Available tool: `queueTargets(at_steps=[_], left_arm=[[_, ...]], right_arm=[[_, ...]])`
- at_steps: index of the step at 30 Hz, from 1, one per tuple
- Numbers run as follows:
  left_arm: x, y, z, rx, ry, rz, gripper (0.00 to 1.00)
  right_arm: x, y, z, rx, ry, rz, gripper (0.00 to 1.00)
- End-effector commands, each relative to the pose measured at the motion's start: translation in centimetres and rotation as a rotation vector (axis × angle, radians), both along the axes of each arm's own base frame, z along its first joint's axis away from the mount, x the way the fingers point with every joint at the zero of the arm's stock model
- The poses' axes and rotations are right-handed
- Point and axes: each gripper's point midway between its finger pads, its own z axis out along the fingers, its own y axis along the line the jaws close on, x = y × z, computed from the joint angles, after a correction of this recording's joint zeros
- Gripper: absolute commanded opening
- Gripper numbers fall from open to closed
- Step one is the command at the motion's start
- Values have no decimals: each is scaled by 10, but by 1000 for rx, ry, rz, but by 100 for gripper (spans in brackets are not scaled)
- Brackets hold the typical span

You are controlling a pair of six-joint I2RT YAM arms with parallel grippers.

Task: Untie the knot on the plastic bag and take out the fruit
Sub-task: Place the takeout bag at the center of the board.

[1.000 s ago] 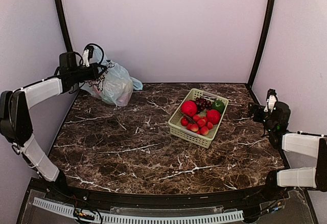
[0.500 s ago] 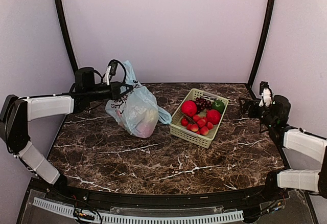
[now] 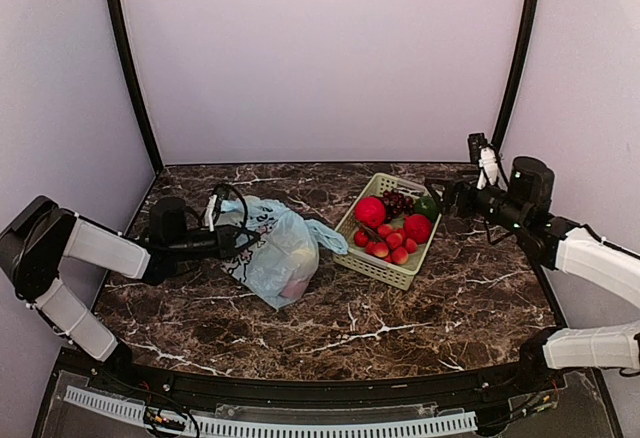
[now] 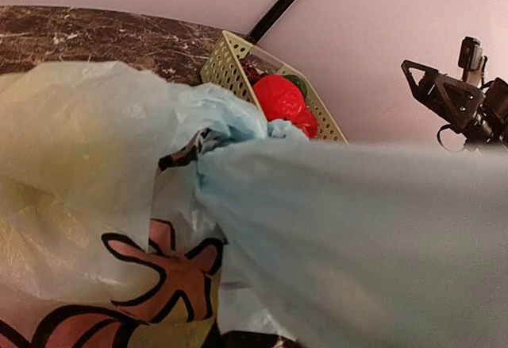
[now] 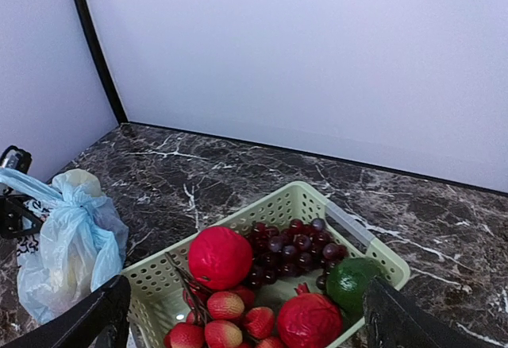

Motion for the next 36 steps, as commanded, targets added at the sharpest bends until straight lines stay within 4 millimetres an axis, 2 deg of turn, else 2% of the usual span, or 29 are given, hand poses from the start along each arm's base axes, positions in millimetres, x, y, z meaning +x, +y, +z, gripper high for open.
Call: queueTargets(at_steps=[1,4,5,6,7,8,9,10,11,13,16,18,19,20,21,22,23,24,25,26,27,32,36], left_arm=[[-15,11,-2,-27,13,40,16],[-22,18,1,-5,33,61,26],[-23,19,4,8,23,65,34],[-24,23,7,31,37,84,38],[-26,26,18,42,7,90,47],[-26,31,14,83,41,116,52],[-27,36,24,101,16,130,61],[-28,43,19,151,57,164,66],[-30,49,30,165,32,186,73],[-38,71,23,270,104,258,80],[-40,92,49,320,97,334,90],[-39,112,69,333,99,397,95],[-39,115,82,332,106,399,96],[-34,124,84,336,122,420,97],[-33,122,99,313,125,395,97],[-26,129,98,314,152,405,97],[-24,126,112,292,147,380,98],[-16,129,111,279,177,373,98],[-9,129,124,260,157,372,98],[0,132,122,247,174,366,98],[7,132,133,243,150,366,98],[43,145,132,342,108,405,97],[55,157,123,386,50,471,97]], right_arm=[[-2,33,10,-40,5,88,99],[-3,60,14,-67,1,132,99],[-4,69,14,-75,0,146,99],[-4,78,13,-83,2,161,99],[-5,88,13,-89,3,180,99],[-5,99,9,-100,14,201,99],[-5,109,8,-106,19,220,99],[-6,119,6,-113,27,239,99],[-7,128,6,-116,33,259,99],[-11,148,4,-126,49,296,99],[-11,170,2,-104,92,331,99],[-11,184,2,-71,123,360,99],[-11,191,3,-54,141,371,99],[-11,197,3,-38,160,381,99],[-11,203,2,-26,180,389,99],[-10,209,1,-14,206,393,99],[-9,215,-2,-3,236,393,99],[-9,220,-4,10,265,394,99],[-7,224,-8,25,299,390,99],[-6,227,-11,39,331,387,99],[-4,231,-15,60,370,377,99],[0,251,-28,93,470,374,98],[-1,273,-43,75,527,401,99]])
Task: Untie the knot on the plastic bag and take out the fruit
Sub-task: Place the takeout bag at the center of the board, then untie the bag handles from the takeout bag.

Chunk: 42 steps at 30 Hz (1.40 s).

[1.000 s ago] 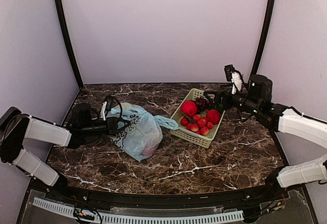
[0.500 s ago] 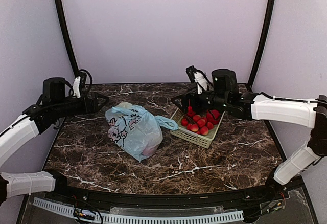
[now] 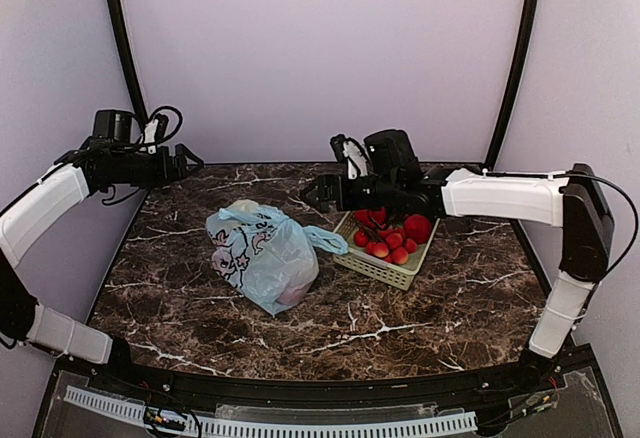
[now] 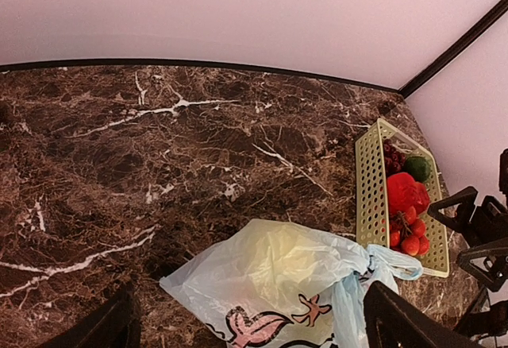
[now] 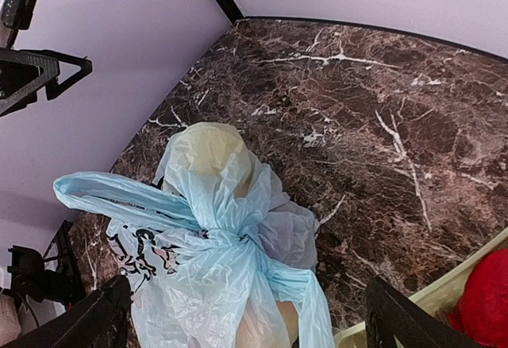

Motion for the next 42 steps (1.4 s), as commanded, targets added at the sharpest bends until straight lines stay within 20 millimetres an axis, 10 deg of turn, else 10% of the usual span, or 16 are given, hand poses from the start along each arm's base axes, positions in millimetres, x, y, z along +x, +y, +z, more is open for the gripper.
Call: queueTargets(at_steps=[1,19,24,30,42], left_arm=[[4,11,-2,72,-65,25,97],[-3,16,-24,146,-83,5,94],[-5,16,-21,154,-95,0,95],[-6,17,-18,158,-106,3,94],[-12,23,-4,176,-163,30,95]], right_arm=[[-8,29,-10,16,93,51,99],[-10,113,-66,50,269,226,83],[-15,121,-60,79,254,279,47],[-15,127,-20,131,155,328,0],[-28,107,96,104,-358,427,0]])
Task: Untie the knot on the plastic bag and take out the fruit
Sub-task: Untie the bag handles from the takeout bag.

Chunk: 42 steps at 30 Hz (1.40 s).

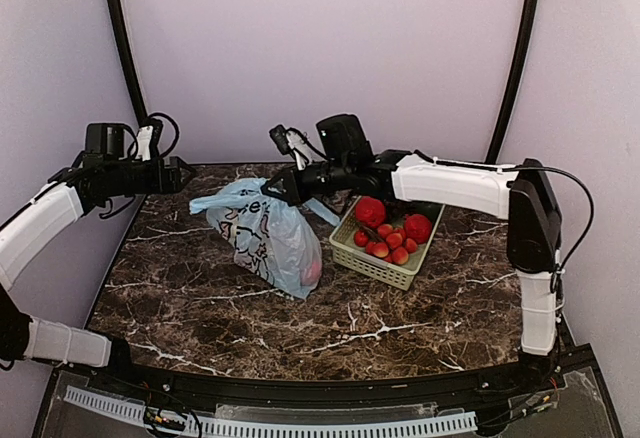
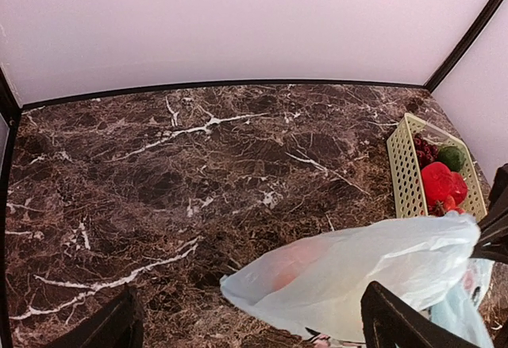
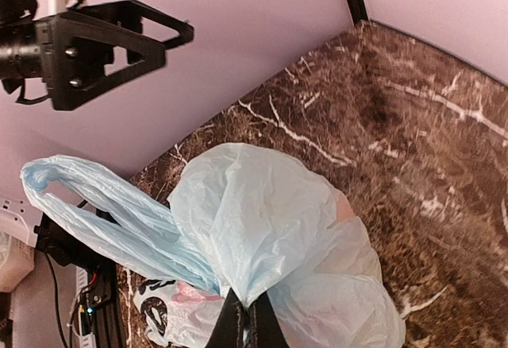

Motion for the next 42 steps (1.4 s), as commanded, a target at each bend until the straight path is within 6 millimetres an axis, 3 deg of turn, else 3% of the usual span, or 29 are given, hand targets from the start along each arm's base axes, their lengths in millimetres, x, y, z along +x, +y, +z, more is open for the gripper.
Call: queueTargets(at_steps=[1,6,11,14,19,25,28,33,36,42], left_arm=[[-5,5,5,17,-35,13,94],[-5,2,3,5,-30,-2,95],[-5,-8,0,-28,-17,-46,94],[-5,-13,-3,-30,-9,-64,94],[-5,-15,-4,-17,-13,-71,94],[-11,-29,-4,14,-25,-112,94],[-20,-40,-9,36,-7,-136,94],[-50,-50,-25,5,93,-168,94],[-73,-56,-38,-26,184,-190,93],[-125,-69,-82,-13,374,-199,90]], right_arm=[[-22,-3,88,96,-315,87,0],[-66,15,46,-31,-398,202,0],[-112,29,-34,-142,-287,314,0],[-138,34,-63,-166,-230,363,0],[-159,39,-60,-125,-217,406,1],[-163,32,-32,-66,-220,380,41],[-156,20,-10,-34,-261,306,62],[-138,-12,12,-15,-257,163,85],[-130,-32,3,-30,-202,111,91],[-130,-66,-52,-157,-53,26,95]])
